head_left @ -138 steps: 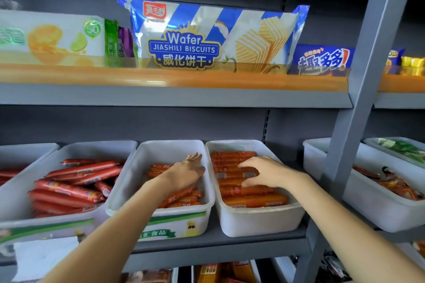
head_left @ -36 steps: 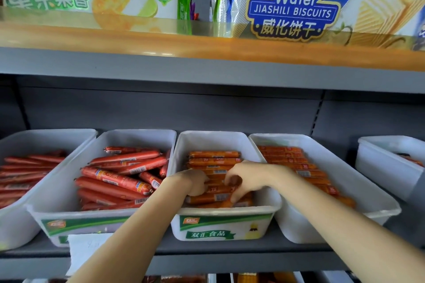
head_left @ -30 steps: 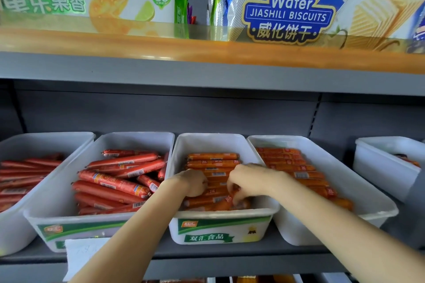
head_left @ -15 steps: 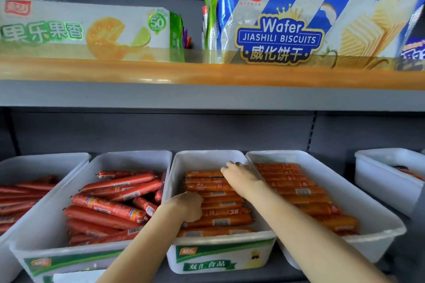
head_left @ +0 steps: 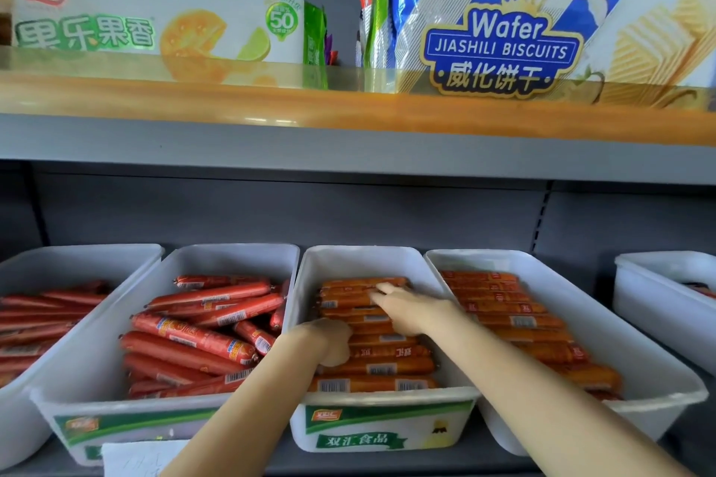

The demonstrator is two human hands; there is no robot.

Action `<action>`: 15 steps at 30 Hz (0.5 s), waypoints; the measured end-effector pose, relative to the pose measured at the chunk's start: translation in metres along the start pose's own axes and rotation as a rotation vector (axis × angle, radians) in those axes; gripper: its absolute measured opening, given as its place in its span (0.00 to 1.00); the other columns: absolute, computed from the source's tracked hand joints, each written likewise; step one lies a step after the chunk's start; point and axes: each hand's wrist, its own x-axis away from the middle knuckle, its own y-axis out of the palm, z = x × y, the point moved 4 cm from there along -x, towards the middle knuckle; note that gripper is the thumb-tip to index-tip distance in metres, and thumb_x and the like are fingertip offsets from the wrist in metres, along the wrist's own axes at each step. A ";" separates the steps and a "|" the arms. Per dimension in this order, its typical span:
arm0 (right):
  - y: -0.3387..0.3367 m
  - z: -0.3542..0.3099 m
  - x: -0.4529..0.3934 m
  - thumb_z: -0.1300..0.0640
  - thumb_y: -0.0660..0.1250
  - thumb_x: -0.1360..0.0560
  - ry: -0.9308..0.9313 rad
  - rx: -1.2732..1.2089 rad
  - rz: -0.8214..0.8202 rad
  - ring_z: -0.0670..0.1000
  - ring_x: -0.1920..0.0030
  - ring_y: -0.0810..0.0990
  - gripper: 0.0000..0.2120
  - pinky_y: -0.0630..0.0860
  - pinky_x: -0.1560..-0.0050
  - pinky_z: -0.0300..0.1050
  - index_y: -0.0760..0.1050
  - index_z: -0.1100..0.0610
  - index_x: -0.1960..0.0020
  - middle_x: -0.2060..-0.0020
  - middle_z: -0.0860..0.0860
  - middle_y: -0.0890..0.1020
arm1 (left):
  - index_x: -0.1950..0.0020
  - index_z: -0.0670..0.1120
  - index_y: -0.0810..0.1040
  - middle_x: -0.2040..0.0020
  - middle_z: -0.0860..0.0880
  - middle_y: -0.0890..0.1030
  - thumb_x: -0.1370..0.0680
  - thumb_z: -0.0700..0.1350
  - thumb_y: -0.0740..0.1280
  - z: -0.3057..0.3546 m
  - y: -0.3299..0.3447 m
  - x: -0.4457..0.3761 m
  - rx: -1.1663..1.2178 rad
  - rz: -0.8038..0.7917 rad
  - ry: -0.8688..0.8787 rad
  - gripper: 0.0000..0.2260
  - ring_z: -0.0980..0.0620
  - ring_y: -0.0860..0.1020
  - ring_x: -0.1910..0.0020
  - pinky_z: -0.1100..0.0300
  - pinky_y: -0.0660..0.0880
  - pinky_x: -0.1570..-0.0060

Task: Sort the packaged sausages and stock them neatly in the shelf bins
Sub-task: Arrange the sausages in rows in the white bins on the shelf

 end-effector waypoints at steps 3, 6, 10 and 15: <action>-0.017 -0.001 0.016 0.67 0.56 0.22 -0.057 -0.147 0.063 0.55 0.31 0.66 0.26 0.67 0.32 0.51 0.61 0.52 0.26 0.28 0.52 0.64 | 0.34 0.48 0.69 0.39 0.47 0.76 0.18 0.45 0.55 -0.001 0.000 -0.001 0.020 0.004 -0.007 0.14 0.50 0.76 0.43 0.60 0.72 0.43; -0.026 -0.005 0.047 0.54 0.65 0.23 -0.147 -0.201 -0.088 0.49 0.43 0.75 0.16 0.73 0.41 0.45 0.74 0.53 0.36 0.40 0.50 0.77 | 0.32 0.47 0.69 0.37 0.46 0.75 0.18 0.44 0.54 0.001 -0.002 0.000 -0.007 -0.010 -0.010 0.15 0.48 0.75 0.41 0.58 0.72 0.42; -0.008 -0.019 0.072 0.56 0.69 0.26 -0.193 -0.113 -0.282 0.51 0.47 0.78 0.19 0.75 0.51 0.41 0.74 0.54 0.36 0.45 0.51 0.80 | 0.30 0.46 0.67 0.36 0.45 0.74 0.19 0.43 0.54 0.004 -0.004 0.004 -0.032 -0.018 -0.017 0.16 0.47 0.75 0.41 0.58 0.70 0.43; 0.003 -0.024 0.061 0.57 0.67 0.26 -0.204 0.019 -0.137 0.55 0.53 0.78 0.11 0.78 0.52 0.49 0.76 0.57 0.44 0.54 0.50 0.74 | 0.33 0.46 0.70 0.38 0.46 0.76 0.18 0.43 0.55 0.006 -0.008 0.007 0.011 0.061 -0.021 0.14 0.49 0.76 0.42 0.60 0.70 0.42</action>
